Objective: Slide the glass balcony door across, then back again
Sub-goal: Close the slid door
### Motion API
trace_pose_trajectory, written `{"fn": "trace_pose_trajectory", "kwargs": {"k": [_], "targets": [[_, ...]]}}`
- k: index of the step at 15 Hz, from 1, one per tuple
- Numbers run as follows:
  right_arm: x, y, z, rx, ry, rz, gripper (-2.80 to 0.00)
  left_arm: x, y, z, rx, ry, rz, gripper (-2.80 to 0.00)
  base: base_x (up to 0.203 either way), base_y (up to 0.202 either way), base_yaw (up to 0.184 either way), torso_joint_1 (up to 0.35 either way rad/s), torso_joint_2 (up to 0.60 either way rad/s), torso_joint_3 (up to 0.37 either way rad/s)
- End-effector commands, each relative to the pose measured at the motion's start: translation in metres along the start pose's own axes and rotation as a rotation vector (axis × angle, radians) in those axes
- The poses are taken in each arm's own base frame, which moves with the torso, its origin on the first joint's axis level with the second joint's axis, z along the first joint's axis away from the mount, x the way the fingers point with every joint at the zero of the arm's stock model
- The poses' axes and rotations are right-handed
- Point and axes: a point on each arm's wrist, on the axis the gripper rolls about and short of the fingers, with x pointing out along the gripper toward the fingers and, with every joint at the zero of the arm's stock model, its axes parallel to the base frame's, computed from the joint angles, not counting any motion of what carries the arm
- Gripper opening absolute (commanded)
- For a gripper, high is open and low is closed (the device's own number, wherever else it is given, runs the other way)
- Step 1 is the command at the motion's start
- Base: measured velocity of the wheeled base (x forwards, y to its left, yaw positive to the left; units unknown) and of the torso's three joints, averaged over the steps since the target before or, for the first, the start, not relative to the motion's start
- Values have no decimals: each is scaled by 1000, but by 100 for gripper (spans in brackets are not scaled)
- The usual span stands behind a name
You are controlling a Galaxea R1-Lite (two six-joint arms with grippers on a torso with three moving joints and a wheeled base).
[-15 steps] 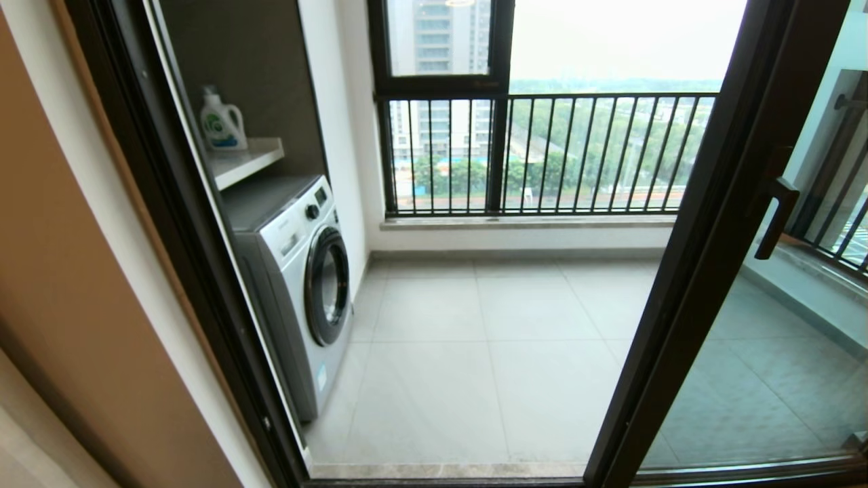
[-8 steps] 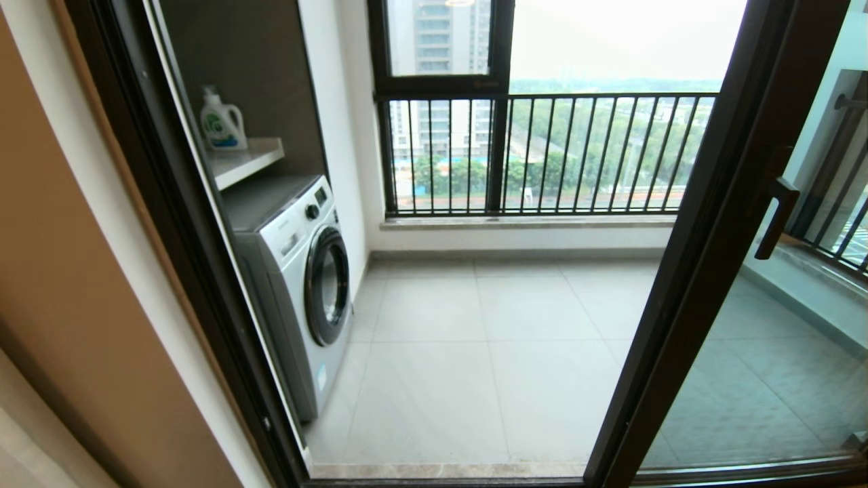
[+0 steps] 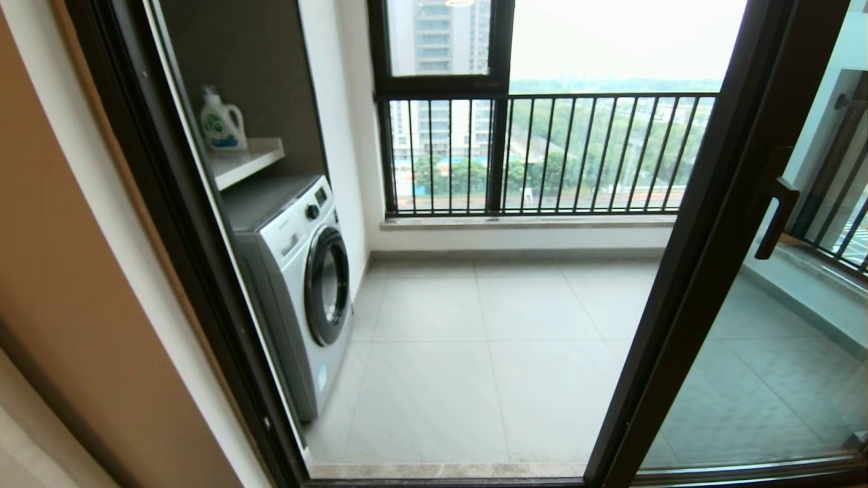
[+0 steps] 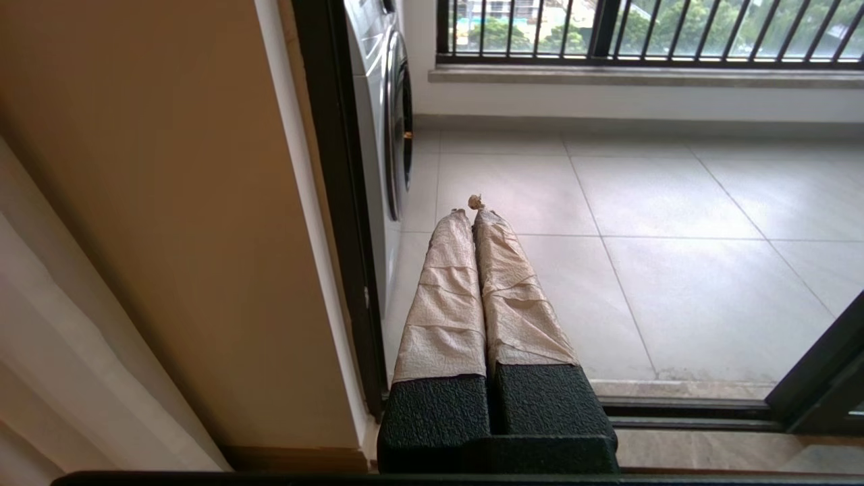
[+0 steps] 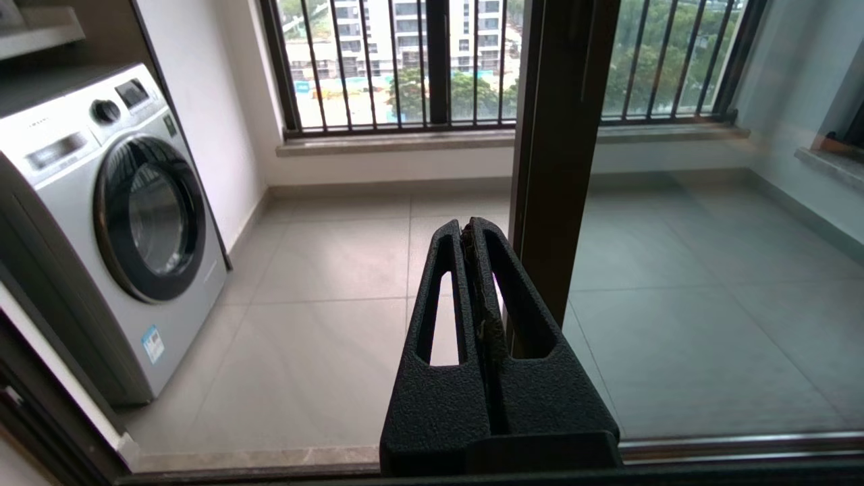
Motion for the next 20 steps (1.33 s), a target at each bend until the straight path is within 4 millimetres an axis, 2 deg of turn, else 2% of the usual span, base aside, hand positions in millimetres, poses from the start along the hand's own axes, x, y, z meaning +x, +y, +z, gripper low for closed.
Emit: {"fn": "trace_pose_trajectory", "kwargs": {"k": [1, 3, 5, 7, 9, 12, 16, 18, 20], "targets": [[36, 0, 52, 5, 64, -4, -280, 0, 0, 0, 0, 1, 1, -280, 0, 0, 0, 0, 0, 0], [66, 0, 81, 7, 97, -19, -280, 0, 0, 0, 0, 1, 1, -280, 0, 0, 0, 0, 0, 0], [104, -1, 102, 0, 151, -64, -280, 0, 0, 0, -1, 1, 1, -280, 0, 0, 0, 0, 0, 0], [146, -4, 109, -20, 230, -129, -280, 0, 0, 0, -1, 1, 1, -280, 0, 0, 0, 0, 0, 0], [188, -11, 107, -34, 307, -198, -280, 0, 0, 0, -1, 1, 0, -280, 0, 0, 0, 0, 0, 0], [238, -37, 105, -31, 368, -326, -280, 0, 0, 0, -1, 1, -1, -280, 0, 0, 0, 0, 0, 0], [265, -90, 106, -19, 392, -467, -280, 0, 0, 0, -1, 1, 1, -280, 0, 0, 0, 0, 0, 0], [269, -116, 102, -19, 413, -514, -280, 0, 0, 0, -1, 1, 0, -280, 0, 0, 0, 0, 0, 0], [267, -137, 98, 4, 424, -471, -280, 0, 0, 0, 0, 1, -1, -280, 0, 0, 0, 0, 0, 0]]}}
